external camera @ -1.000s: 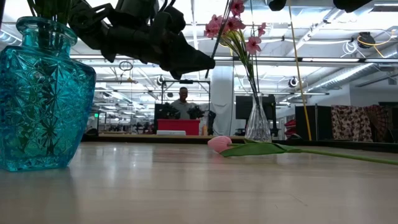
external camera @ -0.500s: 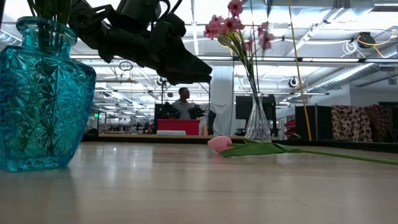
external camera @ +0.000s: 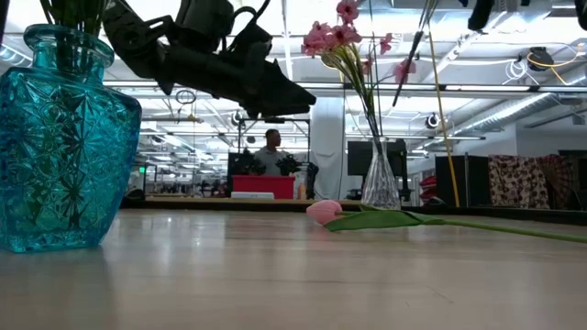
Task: Sort flowers into vase by color
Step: Put the pink flower into the transparent vase
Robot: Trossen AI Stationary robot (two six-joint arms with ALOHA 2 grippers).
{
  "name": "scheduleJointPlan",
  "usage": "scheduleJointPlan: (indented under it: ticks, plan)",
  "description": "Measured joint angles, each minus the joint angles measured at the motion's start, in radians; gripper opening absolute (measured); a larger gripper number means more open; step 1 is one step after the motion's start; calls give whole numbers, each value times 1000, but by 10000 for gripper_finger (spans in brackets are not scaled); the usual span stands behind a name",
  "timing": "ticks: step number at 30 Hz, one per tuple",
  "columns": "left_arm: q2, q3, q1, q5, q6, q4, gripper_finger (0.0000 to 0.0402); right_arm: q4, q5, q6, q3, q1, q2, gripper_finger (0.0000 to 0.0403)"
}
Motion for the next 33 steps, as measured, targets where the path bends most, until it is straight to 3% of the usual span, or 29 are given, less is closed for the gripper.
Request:
scheduleJointPlan:
  ticks: [4,11,14,16,18,22,25,33]
  plan:
    - [0,0,61,8,1,39,239,17,38,-20,-10,-22,-14,2]
    - [0,37,143,92,0,107,239,-18,-280,119,26,-25,-14,3]
    - [23,79,144,104,45,112,239,-108,-347,195,38,-9,-14,3]
    - [53,109,144,121,55,104,239,-186,-311,203,56,-6,-16,3]
    - [101,155,144,136,69,108,239,-233,-201,174,72,-10,-16,3]
    - [207,240,149,140,72,103,239,-200,-3,20,74,-24,-6,3]
    - [267,307,149,150,70,102,239,-152,74,-79,74,-52,-7,4]
    - [373,443,149,171,46,95,239,-166,44,-73,74,-127,13,4]
